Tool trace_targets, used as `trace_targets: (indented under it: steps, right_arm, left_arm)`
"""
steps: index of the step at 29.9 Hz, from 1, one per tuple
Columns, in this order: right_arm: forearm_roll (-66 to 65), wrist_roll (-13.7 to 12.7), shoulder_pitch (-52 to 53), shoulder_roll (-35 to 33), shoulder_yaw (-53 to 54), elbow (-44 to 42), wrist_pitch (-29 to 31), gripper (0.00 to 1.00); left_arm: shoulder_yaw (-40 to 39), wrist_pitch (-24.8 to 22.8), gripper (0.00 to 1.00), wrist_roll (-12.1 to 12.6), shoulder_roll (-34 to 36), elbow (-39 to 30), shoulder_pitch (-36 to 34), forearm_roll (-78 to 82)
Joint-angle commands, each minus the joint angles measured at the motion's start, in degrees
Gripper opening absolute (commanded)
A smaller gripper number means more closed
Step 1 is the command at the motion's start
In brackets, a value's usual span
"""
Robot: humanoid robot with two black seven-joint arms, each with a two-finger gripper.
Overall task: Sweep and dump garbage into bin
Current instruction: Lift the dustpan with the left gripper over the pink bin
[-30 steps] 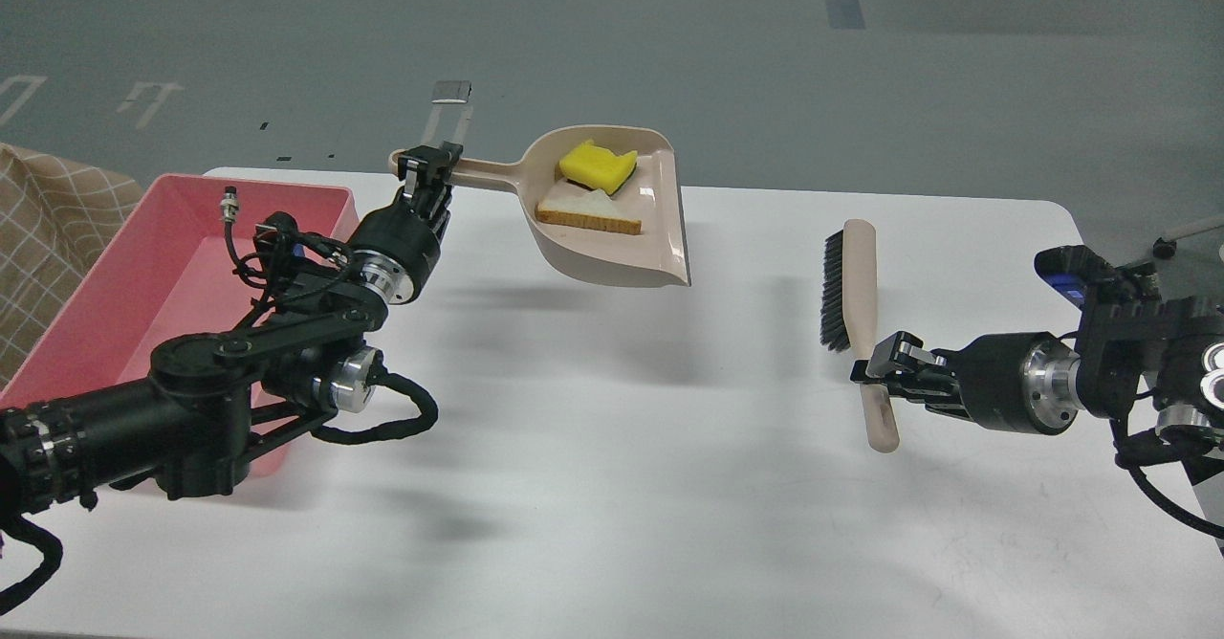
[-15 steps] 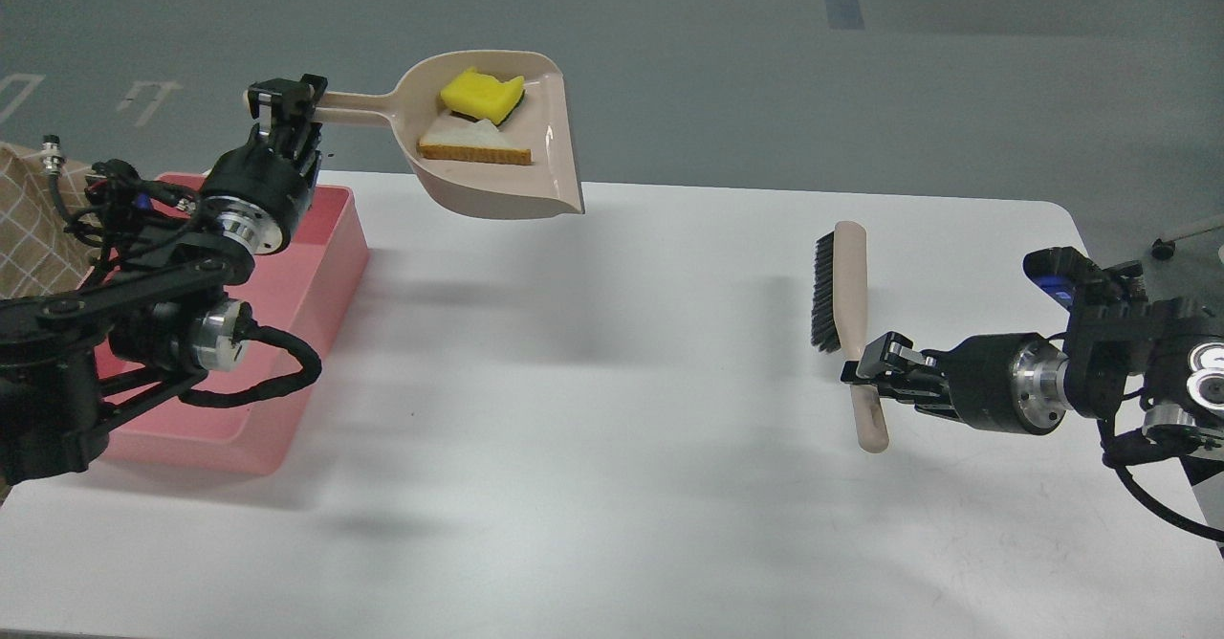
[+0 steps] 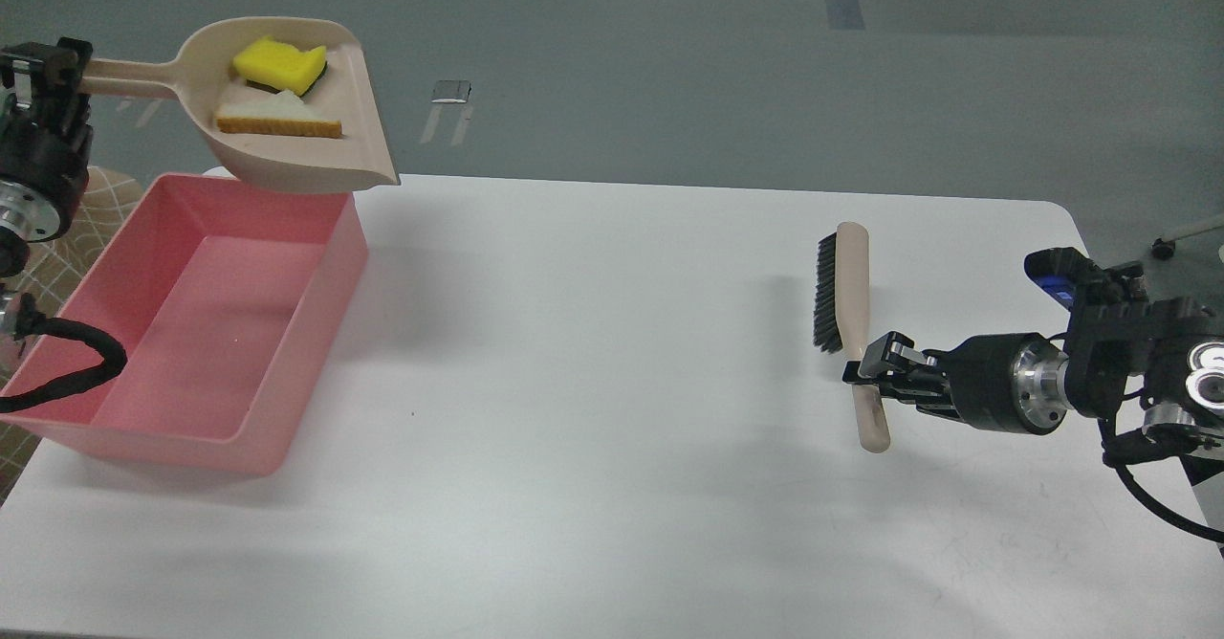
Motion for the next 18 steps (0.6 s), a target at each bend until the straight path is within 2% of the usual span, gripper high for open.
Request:
trace_targets:
  steps: [1,5,13,18]
  right_arm:
    - [0.0,0.0,0.0,0.0,0.0,0.1,0.0,0.0]
    - [0.0,0.0,0.0,0.1,0.0,0.0,0.0,0.0]
    - [-0.1,0.0,0.0,0.4,0.0,0.0,0.0,0.0]
    - [-0.1,0.0,0.0,0.5,0.0,0.0,0.0,0.0]
  left_arm:
    - [0.1,-2.2,0.0,0.0,3.3,0.0,1.2,0.1]
    - [0.6,-6.1,0.0,0.0,7.4,0.1,1.6,0.4]
    - [1.8,-10.2,0.0,0.0,12.3,0.1,2.0,1.7]
    - [2.1,-10.8,0.0,0.0,13.7,0.0,2.0,3.5]
